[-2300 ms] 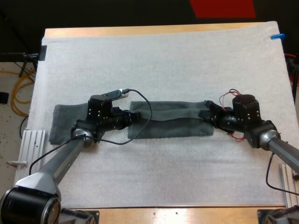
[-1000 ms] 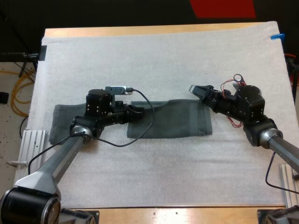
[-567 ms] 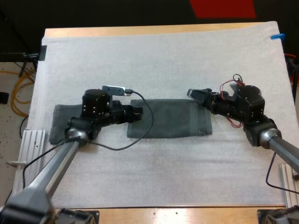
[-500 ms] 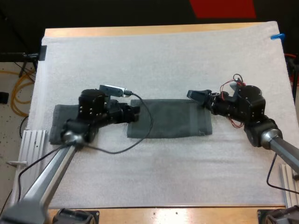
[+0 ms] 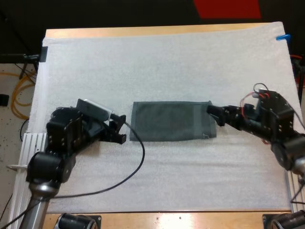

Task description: Pick towel from pile fold and stack

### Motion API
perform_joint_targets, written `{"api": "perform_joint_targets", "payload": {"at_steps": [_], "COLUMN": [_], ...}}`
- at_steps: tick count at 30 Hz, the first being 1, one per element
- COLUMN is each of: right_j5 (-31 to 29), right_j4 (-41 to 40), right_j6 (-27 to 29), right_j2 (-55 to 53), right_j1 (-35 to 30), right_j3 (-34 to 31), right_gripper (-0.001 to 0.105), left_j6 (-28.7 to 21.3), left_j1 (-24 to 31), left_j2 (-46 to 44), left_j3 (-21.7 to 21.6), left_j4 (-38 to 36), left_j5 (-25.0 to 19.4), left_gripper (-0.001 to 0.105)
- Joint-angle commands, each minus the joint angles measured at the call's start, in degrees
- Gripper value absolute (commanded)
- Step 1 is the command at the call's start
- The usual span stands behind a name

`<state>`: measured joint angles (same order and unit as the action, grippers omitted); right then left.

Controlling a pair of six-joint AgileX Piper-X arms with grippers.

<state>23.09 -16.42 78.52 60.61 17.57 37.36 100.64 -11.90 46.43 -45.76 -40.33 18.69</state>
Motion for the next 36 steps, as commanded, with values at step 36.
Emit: {"api": "perform_joint_targets", "payload": {"at_steps": [36], "right_j5": [2.87], "right_j4": [-18.10], "right_j6": [8.43], "right_j2": [22.26], "right_j1": [-11.61], "right_j3": [14.31], "right_gripper": [0.082], "left_j6": [4.06], "left_j1": [0.11], "left_j2": [-6.66], "left_j3": [-4.26], "left_j4": [-22.29], "left_j5": [8.55], "left_gripper": [0.069]}}
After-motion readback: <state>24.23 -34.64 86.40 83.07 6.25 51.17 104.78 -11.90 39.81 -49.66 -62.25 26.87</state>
